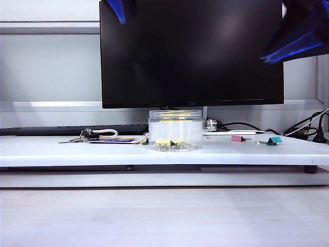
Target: Take the clips out of the round transparent plastic box and place them on the table.
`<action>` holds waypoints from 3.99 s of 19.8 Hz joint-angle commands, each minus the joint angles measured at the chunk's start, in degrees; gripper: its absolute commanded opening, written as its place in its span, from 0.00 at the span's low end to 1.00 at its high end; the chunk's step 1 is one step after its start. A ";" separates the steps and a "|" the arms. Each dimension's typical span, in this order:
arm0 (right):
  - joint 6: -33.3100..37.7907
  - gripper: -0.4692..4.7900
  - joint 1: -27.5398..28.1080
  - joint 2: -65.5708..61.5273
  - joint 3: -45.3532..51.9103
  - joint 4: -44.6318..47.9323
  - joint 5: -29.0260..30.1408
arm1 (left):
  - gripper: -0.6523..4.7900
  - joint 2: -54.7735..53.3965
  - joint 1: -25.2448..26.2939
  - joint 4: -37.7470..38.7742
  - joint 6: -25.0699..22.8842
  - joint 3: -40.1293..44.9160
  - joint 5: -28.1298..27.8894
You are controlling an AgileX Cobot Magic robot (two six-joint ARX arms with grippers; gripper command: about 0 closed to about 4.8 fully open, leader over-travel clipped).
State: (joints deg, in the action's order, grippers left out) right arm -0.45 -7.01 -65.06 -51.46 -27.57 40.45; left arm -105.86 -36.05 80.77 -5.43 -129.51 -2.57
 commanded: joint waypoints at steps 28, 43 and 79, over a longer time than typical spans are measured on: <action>1.70 0.17 -19.30 -18.80 -14.51 6.19 -8.70 | 0.40 28.59 11.41 -26.95 -1.99 55.06 14.27; -9.84 0.37 -22.77 -43.41 -45.42 -24.09 -22.73 | 0.40 28.61 11.39 -33.99 -2.10 64.11 22.43; -10.25 0.53 -23.04 -54.75 -51.01 -43.36 -31.36 | 0.40 28.87 11.37 -34.40 -3.58 64.15 27.45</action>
State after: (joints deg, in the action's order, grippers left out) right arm -11.00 -30.00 -117.84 -103.37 -70.22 8.84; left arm -77.34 -24.71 46.92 -9.02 -65.39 24.49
